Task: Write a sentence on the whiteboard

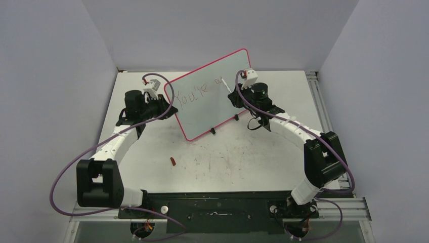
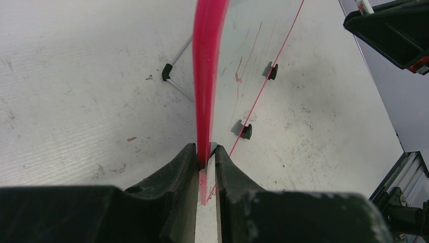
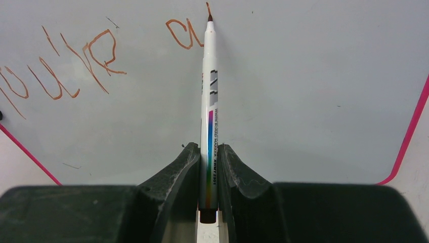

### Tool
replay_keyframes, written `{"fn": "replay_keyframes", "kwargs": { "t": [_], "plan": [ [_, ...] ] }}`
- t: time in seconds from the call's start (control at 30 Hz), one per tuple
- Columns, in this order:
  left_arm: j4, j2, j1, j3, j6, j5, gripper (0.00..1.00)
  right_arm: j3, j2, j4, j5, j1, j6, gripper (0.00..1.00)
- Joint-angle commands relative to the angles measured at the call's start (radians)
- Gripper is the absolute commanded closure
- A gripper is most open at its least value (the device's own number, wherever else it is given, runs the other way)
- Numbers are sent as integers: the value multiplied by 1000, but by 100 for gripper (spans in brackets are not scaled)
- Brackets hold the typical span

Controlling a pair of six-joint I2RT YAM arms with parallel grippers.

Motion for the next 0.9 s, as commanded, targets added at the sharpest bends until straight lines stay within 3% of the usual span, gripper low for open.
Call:
{"fn": "replay_keyframes", "kwargs": {
  "t": [0.0, 0.87],
  "plan": [
    [3, -4, -6, 36, 14, -8, 100, -26, -12, 26, 0, 13, -2, 95],
    [4, -2, -6, 36, 15, -10, 100, 22, -2, 53, 62, 23, -12, 95]
  ]
}}
